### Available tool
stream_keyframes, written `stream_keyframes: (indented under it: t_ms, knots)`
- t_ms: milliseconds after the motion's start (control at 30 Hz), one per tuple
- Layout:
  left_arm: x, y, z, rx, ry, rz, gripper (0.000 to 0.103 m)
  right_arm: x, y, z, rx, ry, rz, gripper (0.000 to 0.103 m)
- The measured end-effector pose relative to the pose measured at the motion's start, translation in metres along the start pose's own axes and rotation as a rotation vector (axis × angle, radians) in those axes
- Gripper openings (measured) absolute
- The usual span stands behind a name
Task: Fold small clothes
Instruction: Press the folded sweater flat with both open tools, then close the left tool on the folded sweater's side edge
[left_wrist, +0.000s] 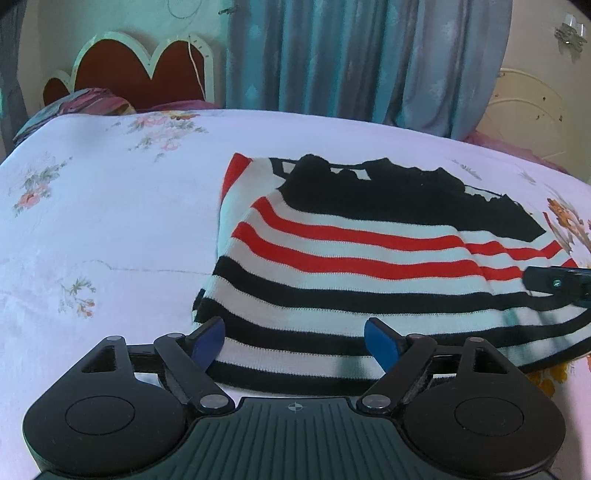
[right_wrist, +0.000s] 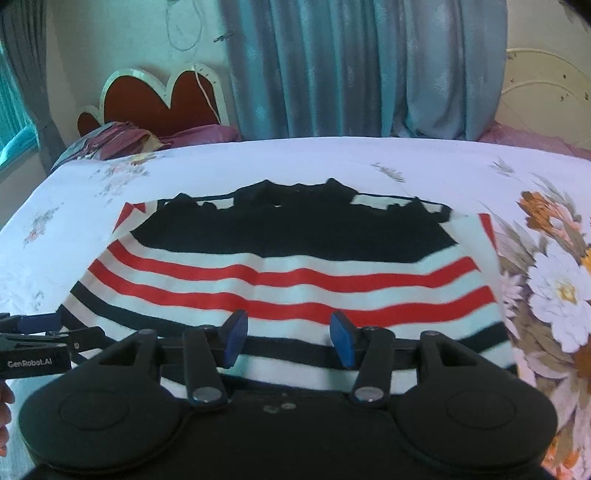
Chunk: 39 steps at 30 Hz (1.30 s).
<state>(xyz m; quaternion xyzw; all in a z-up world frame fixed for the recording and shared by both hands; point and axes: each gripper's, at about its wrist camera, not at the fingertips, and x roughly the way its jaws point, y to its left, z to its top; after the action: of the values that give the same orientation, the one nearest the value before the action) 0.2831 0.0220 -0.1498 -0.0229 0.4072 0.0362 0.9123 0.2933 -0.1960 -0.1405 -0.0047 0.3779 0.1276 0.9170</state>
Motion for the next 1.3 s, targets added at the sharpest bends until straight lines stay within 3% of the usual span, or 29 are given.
stream_keyframes:
  t_ms: [200,433,700,867,1033,1233,1300]
  knots:
    - [0.000,0.005,-0.004,-0.029,0.013,-0.019,0.082,0.029,0.007,-0.014,-0.065,0.084,-0.040,0.048]
    - [-0.010,0.014,-0.010,-0.090,0.040,-0.056,0.082,0.019,0.005,-0.008,-0.033,0.038,0.003,0.049]
    - [-0.010,0.040,-0.035,-0.321,0.137,-0.119,0.082,0.026,0.014,0.012,-0.043,-0.013,0.046,0.051]
    - [-0.002,0.046,-0.041,-0.423,0.125,-0.156,0.083,0.046,0.009,0.002,-0.054,0.031,0.039,0.054]
    - [0.011,0.056,-0.042,-0.607,0.091,-0.244,0.090,0.043,0.003,-0.001,-0.033,0.018,0.071,0.054]
    - [0.034,0.062,-0.042,-0.791,-0.008,-0.328,0.090,0.041,0.004,0.008,-0.030,0.000,0.084,0.054]
    - [0.041,0.061,-0.040,-0.808,-0.043,-0.338,0.089,0.040,0.008,0.011,-0.037,-0.016,0.073,0.054]
